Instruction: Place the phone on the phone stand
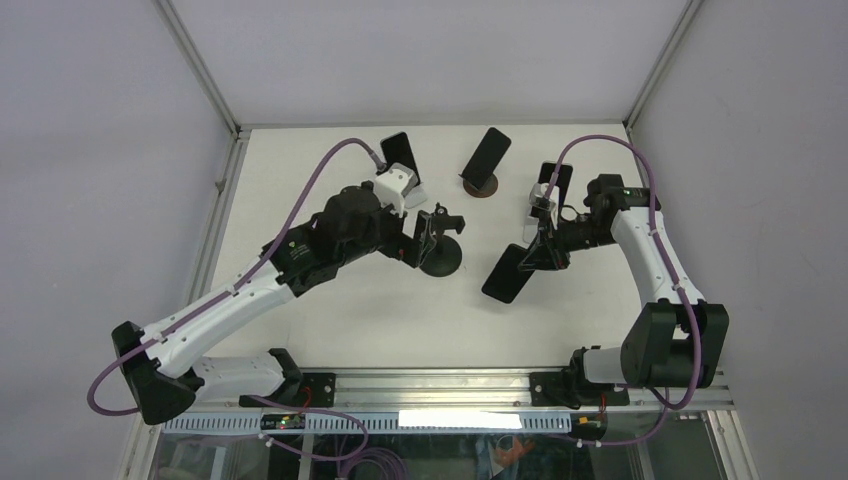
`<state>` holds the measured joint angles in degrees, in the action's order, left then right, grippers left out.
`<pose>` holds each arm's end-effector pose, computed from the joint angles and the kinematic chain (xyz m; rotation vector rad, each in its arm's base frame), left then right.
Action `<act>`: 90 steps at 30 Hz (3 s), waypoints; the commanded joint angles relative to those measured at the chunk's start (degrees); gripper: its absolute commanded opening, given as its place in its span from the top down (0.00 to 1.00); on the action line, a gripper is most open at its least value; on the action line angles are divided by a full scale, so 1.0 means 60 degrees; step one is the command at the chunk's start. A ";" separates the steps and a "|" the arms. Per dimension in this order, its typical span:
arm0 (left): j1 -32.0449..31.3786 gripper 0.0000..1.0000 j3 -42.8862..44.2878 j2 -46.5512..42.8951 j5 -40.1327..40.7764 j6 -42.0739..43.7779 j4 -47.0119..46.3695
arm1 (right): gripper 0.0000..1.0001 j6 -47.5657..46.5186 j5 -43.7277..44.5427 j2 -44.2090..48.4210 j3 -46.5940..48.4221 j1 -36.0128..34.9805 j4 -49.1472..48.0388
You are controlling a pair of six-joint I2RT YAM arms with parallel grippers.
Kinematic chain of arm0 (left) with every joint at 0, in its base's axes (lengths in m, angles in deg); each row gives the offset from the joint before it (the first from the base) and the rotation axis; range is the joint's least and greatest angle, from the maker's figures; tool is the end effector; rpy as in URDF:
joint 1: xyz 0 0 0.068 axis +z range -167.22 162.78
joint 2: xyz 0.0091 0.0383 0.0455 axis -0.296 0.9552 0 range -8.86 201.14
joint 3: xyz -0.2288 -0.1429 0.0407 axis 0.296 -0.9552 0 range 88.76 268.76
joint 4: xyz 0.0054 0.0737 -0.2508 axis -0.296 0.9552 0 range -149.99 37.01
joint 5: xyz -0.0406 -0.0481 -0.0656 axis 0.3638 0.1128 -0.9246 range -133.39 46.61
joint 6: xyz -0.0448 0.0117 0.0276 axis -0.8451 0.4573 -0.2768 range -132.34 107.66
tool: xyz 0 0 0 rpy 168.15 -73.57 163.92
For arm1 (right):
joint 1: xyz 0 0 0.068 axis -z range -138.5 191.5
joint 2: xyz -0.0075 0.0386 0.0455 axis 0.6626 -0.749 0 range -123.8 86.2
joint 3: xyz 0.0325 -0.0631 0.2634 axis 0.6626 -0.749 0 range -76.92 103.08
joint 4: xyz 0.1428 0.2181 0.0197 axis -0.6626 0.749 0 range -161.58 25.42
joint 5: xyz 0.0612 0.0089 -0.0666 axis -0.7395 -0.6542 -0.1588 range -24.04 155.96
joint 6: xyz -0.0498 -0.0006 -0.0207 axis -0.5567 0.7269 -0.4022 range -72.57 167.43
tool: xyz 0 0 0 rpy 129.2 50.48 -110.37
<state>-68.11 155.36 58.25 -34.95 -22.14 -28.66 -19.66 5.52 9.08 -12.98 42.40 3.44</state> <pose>0.1653 -0.1951 0.3569 0.6732 2.0482 -0.4681 0.2167 0.0275 0.2820 -1.2745 1.9171 1.0916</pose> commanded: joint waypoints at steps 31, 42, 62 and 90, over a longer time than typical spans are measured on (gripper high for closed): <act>-0.1970 0.73 0.2813 0.3664 0.6244 -0.1423 0.1337 | 1.00 0.0137 -0.0649 0.0187 0.0062 0.0026 -0.0005; -0.1207 0.74 0.2149 0.3111 0.4454 -0.0740 0.0473 | 1.00 0.0135 -0.0669 0.0215 0.0039 0.0023 -0.0009; -0.0971 1.00 0.1455 0.2195 0.2539 0.0372 -0.0270 | 1.00 0.0167 -0.0779 0.0519 0.0792 -0.1595 0.0057; -0.0328 1.00 0.0981 0.1364 -0.1802 0.0342 -0.1309 | 1.00 -0.1604 0.1030 -0.1068 0.4423 -0.6070 -0.1262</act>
<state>-70.74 160.94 70.95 -39.21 -20.06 -29.97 -26.11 9.93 1.47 11.55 5.77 -1.06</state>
